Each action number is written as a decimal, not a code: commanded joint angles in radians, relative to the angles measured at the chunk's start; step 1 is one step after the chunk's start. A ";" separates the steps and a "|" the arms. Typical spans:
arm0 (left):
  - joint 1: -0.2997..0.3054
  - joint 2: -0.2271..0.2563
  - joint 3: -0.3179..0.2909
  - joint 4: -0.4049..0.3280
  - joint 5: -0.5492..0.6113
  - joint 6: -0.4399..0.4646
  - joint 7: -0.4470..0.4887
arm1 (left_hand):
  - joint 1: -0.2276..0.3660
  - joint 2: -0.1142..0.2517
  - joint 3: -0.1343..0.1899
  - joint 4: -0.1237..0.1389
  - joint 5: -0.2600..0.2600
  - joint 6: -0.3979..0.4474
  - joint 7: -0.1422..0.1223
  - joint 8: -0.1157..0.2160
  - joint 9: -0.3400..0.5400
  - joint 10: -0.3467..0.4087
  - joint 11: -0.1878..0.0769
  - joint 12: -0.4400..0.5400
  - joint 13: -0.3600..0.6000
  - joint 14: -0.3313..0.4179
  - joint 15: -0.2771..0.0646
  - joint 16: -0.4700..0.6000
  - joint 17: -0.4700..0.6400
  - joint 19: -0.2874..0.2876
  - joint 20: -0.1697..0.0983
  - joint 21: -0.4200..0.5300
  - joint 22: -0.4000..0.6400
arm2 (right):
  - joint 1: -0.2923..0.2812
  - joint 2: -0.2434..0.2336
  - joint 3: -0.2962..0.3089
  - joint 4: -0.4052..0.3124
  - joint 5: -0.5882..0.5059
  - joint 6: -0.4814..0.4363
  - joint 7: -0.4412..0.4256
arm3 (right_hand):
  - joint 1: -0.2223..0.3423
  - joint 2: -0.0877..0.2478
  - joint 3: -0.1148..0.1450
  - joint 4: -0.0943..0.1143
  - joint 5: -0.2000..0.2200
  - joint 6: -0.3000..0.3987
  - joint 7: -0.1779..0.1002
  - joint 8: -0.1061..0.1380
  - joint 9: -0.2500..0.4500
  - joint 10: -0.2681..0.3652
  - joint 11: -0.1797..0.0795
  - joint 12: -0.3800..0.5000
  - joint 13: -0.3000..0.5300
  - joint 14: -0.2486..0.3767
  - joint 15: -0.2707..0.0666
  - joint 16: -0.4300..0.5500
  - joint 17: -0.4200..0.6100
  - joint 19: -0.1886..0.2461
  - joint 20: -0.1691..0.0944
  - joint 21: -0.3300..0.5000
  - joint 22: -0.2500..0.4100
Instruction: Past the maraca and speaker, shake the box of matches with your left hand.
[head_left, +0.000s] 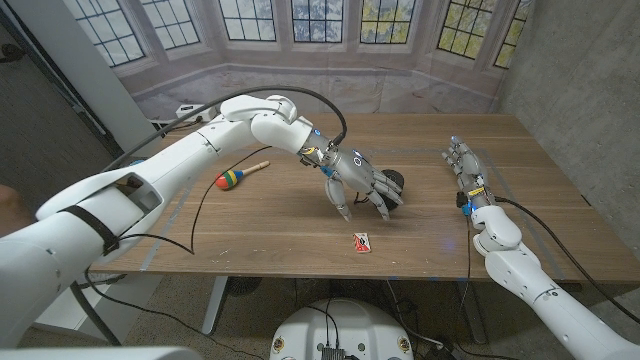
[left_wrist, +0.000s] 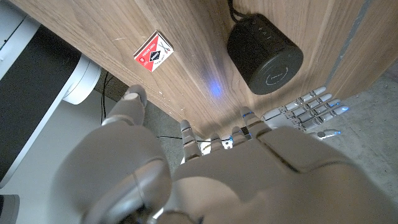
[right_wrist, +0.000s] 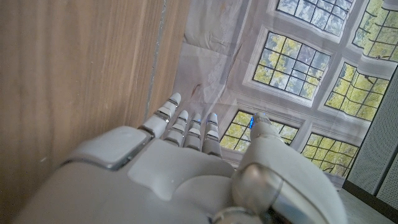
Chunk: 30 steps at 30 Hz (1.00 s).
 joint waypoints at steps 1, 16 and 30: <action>0.050 0.007 -0.021 -0.021 0.063 0.001 0.046 | 0.016 -0.004 -0.007 0.003 0.005 0.018 -0.004 0.010 0.005 0.015 0.000 0.007 0.003 0.011 -0.004 0.004 0.005 0.010 0.000 0.007 0.003 | -0.013 0.002 0.003 0.002 -0.004 0.008 -0.005 | 0.012 0.001 0.002 -0.004 -0.001 0.009 0.000 0.005 0.005 0.007 0.002 0.003 0.002 0.008 0.000 0.005 0.000 0.008 -0.034 0.005 0.004; 0.062 -0.001 -0.012 -0.019 0.158 0.020 0.112 | 0.029 -0.008 -0.010 0.007 0.006 0.043 -0.006 0.017 0.005 0.030 -0.005 0.010 0.003 0.025 -0.006 0.006 0.005 0.019 -0.002 0.007 0.003 | -0.023 0.004 0.015 0.036 0.016 0.029 0.018 | 0.011 0.000 0.002 -0.004 -0.001 0.009 0.001 0.004 0.005 0.006 0.003 0.002 0.002 0.010 0.002 0.006 0.000 0.009 -0.033 0.005 0.004; 0.063 -0.003 0.014 -0.013 0.207 0.037 0.168 | 0.037 -0.011 -0.014 0.009 0.006 0.062 -0.005 0.021 0.006 0.040 -0.007 0.011 0.003 0.034 -0.010 0.005 0.005 0.023 -0.004 0.007 0.003 | -0.039 0.006 0.023 0.040 0.022 0.045 0.017 | 0.012 0.000 0.002 -0.004 -0.001 0.009 0.002 0.004 0.005 0.006 0.003 0.002 0.002 0.010 0.002 0.006 -0.001 0.010 -0.033 0.004 0.004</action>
